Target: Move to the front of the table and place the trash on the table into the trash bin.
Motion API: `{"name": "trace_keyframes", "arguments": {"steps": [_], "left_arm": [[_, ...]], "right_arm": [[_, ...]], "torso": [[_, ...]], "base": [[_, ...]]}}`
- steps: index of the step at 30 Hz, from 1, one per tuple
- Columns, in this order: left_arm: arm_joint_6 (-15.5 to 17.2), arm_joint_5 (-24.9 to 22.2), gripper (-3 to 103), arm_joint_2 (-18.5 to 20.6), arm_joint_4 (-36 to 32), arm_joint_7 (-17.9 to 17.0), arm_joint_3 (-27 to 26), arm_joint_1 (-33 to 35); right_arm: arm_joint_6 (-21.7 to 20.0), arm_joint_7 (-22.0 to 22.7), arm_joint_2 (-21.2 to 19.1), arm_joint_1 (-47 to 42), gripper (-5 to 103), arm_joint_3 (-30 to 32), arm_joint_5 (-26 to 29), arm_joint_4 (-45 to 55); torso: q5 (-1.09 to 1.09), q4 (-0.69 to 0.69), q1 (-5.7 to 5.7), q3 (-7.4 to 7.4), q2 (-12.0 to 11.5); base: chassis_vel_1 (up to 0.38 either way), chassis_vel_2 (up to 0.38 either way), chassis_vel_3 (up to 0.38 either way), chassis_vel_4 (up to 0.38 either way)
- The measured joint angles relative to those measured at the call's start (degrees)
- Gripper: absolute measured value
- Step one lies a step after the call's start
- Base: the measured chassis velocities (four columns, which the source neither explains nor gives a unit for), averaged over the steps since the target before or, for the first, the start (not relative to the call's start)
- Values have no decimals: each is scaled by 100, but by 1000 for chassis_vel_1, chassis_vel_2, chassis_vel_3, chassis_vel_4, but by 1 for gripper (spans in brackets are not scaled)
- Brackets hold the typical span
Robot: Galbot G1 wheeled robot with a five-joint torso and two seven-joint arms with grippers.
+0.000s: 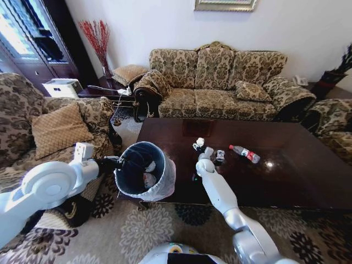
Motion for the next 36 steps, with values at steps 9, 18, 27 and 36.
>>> {"name": "trace_keyframes", "arguments": {"steps": [9, 18, 27, 36], "left_arm": [[-9, 117, 0, 2, 42, 53, 17, 42], [-58, 303, 0, 2, 82, 130, 22, 135], [-60, 302, 0, 91, 92, 137, 1, 147], [-20, 185, 0, 111, 23, 65, -108, 252]], "right_arm": [[175, -307, 73, 230, 65, -67, -157, -406], [288, -418, 112, 282, 33, -80, -272, -561], [323, -454, 99, 59, 3, -127, -551, -353], [655, -714, -114, -652, 0, -179, -683, 1272]], "torso": [[-1, 3, -2, 0, 0], [0, 1, -1, 0, 0], [2, 0, -2, 0, 0], [0, 2, -1, 0, 0]], "base": [[0, 0, 0, 0], [0, 0, 0, 0], [0, 0, 0, 0], [0, 0, 0, 0]]}}
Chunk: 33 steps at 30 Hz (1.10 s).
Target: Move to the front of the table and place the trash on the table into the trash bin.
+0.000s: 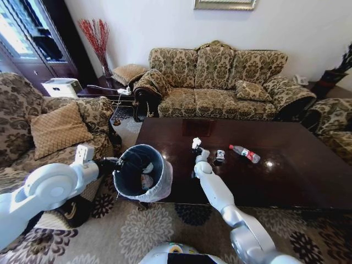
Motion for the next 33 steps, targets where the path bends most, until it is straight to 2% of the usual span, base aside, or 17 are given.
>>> {"name": "trace_keyframes", "arguments": {"steps": [3, 4, 6, 7, 8, 12, 15, 17, 21, 28, 31, 33], "left_arm": [[14, -202, 0, 118, 71, -80, -9, -25], [14, -202, 0, 118, 71, -80, -9, -25], [16, -386, 0, 218, 81, -156, -14, -68], [16, -437, 0, 269, 80, -176, -20, -82], [16, -437, 0, 269, 80, -176, -20, -82], [44, -750, 0, 620, 99, -300, -42, -111], [59, -861, 0, 852, 181, -349, -46, -177], [58, -892, 0, 1088, 257, -361, -60, -276], [27, -898, 0, 1310, 310, -349, -68, -334], [-11, -896, 0, 1264, 162, -324, -74, -346], [-14, -895, 0, 1207, 46, -306, -117, -363], [-18, -894, 0, 1198, 25, -305, -128, -366]], "right_arm": [[46, -605, -409, -703, 0, -232, 62, 2073], [46, -605, -409, -703, 0, -232, 62, 2073], [41, -979, -684, -1022, 0, -392, 212, 3298], [-21, -1036, -800, -1121, 0, -483, 336, 3858], [-21, -1036, -800, -1121, 0, -483, 336, 3858], [-380, -1128, -1388, -1528, 0, -1009, 1045, 5739], [-492, -1205, -1548, -1700, 0, -1152, 1083, 6186], [-524, -1320, -1650, -1900, 0, -1266, 932, 6373], [-481, -1493, -1776, -2281, 0, -1537, 658, 6504], [-464, -1444, -1787, -2491, -3, -1785, 139, 6296], [-449, -1424, -1695, -2490, 12, -1868, -54, 6165], [-452, -1412, -1669, -2485, 12, -1903, -70, 6152]], "torso": [[0, -2, -1, -1, 0], [0, -2, -1, -1, 0], [0, -1, -2, -1, 0], [-2, 0, -2, -1, 1], [-2, 0, -2, -1, 1], [-1, 0, -2, -1, 1], [0, 0, -3, -2, 1], [2, 0, -2, -1, 1], [1, -1, 1, 0, 1], [-1, 1, -1, 0, 1], [-1, 1, 0, 0, 1], [0, 0, 0, 0, 1]], "base": [[0, 0, 0, 0], [0, 0, 0, 0], [0, 0, 0, 0], [0, 0, 0, 0], [0, 0, 0, 0], [0, 0, 0, 0], [0, 0, 0, 0], [0, 0, 0, 0], [0, 0, 0, 0], [0, 0, 0, 0], [0, 0, 0, 0], [0, 0, 0, 0]]}}
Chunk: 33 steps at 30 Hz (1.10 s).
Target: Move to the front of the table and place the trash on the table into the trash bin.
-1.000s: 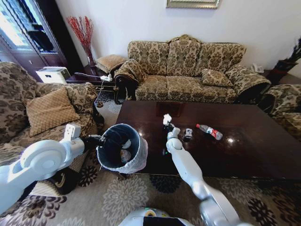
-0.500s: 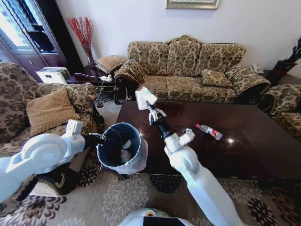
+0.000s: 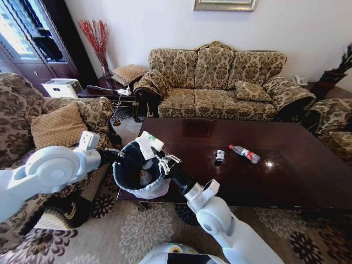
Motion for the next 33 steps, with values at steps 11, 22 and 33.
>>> {"name": "trace_keyframes", "arguments": {"steps": [11, 22, 33], "left_arm": [[-2, 2, 0, -251, -48, -4, -37, 3], [-17, 47, 0, -546, 10, -5, -117, -28], [-27, 218, 0, -748, -90, -4, -30, 43]], "right_arm": [[-9, 45, 97, -119, 55, 87, -123, 139], [295, 1221, 104, -852, 97, 1889, -496, 9], [631, 1110, 10, -1176, 100, 3212, -598, -1895]], "torso": [[0, -1, 0, 0, 0], [1, -1, -1, 0, 0], [0, 1, -1, 0, 0]], "base": [[0, 0, 0, 0], [0, 0, 0, 0], [-12, -15, 17, 14]]}}
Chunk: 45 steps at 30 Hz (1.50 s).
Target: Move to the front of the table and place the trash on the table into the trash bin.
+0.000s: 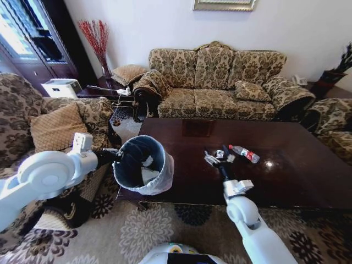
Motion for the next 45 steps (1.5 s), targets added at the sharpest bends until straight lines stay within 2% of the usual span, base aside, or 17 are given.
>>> {"name": "trace_keyframes", "arguments": {"steps": [8, 11, 17, 19, 23, 26, 27, 29, 32, 35, 38, 40, 42, 44, 45], "left_arm": [[-2, 45, 0, -124, -19, 11, -3, 39], [-7, 164, 0, -169, -26, 72, 61, 57], [-41, 241, 0, -153, -1, 125, 93, 65], [-81, 221, 0, -143, 0, 144, 97, 68], [-84, 215, 0, -110, 12, 147, 112, 78], [-94, 216, 0, -101, 32, 147, 134, 73], [-101, 216, 0, -98, 32, 154, 144, 71], [-104, 216, 0, -94, 31, 162, 147, 69], [-107, 215, 0, -80, 39, 171, 148, 65], [-107, 214, 0, -73, 52, 171, 143, 63], [-108, 212, 0, -74, 54, 171, 140, 63], [-107, 211, 0, -78, 53, 171, 140, 63], [-107, 210, 0, -83, 51, 171, 140, 63], [-107, 209, 0, -83, 52, 171, 138, 64], [-108, 209, 0, -84, 53, 171, 136, 64]], "right_arm": [[199, 146, 303, 737, 100, -288, -310, -1193], [283, 136, 640, 1132, 100, -368, -578, -2028], [216, 102, 1052, 1460, 100, -496, -536, -2813], [212, 48, 1196, 1603, 100, -562, -521, -3138], [197, 16, 1215, 1742, 100, -617, -530, -3327], [201, 9, 1215, 1835, 102, -621, -532, -3420], [199, 8, 1215, 1894, 98, -622, -531, -3487], [192, 8, 1215, 1935, 98, -623, -529, -3539], [147, 20, 1237, 2048, 87, -621, -531, -3674], [116, 24, 1253, 2087, 83, -621, -512, -3720], [110, 27, 1278, 2125, 71, -625, -509, -3757], [105, 27, 1282, 2129, 67, -627, -511, -3758], [100, 36, 1288, 2132, 59, -626, -512, -3753], [101, 37, 1288, 2132, 59, -626, -513, -3747], [100, 38, 1285, 2132, 55, -625, -515, -3741]], "torso": [[-1, 0, 1, 0, 0], [1, -3, 1, 0, 0], [3, -6, 2, 1, -1], [-6, 2, 1, 1, -1], [-4, 6, 0, 0, -1], [-4, 3, 0, -1, -1], [-3, -2, 0, -1, -1], [3, -3, 0, 0, -1], [2, -5, 1, 0, -1], [0, -4, 2, 0, -1], [-2, 2, 1, 0, -1], [-1, 2, 0, 0, -1], [-1, 0, 0, 0, -1], [0, -2, 0, 0, -1], [-1, -2, 0, 0, 0]], "base": [[-147, -137, 166, 145], [-193, -197, 203, 163], [-108, -94, 44, 71], [29, 15, -11, -12], [69, 56, -22, -17], [50, 29, -8, -11], [0, 0, 0, 0], [0, 0, 0, 0], [0, 0, 0, 0], [0, 0, 0, 0], [0, 0, 0, 0], [0, 0, 0, 0], [0, 0, 0, 0], [0, 0, 0, 0], [0, 0, 0, 0]]}}
